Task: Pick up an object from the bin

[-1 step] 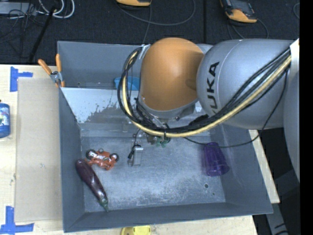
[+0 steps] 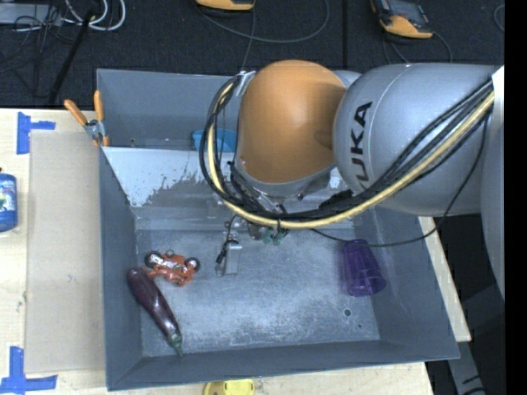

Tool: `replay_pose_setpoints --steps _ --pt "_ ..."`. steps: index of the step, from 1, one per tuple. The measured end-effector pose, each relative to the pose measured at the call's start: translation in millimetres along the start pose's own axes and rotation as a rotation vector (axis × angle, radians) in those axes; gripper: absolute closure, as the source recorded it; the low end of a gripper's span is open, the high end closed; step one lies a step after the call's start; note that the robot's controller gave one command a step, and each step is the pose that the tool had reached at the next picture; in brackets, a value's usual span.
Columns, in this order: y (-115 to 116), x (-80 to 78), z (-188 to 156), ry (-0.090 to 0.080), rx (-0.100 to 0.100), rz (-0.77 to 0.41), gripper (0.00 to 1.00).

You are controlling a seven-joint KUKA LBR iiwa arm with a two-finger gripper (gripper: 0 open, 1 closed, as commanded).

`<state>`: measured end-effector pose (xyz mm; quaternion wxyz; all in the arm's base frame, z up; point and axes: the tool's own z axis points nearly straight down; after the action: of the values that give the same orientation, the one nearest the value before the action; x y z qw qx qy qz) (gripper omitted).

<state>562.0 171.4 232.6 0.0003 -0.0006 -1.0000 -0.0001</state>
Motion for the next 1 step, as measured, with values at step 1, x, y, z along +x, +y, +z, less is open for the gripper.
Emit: replay_pose_setpoints --steps 1 --pt "24.0 -13.8 62.4 -0.006 -0.001 -0.031 0.00"
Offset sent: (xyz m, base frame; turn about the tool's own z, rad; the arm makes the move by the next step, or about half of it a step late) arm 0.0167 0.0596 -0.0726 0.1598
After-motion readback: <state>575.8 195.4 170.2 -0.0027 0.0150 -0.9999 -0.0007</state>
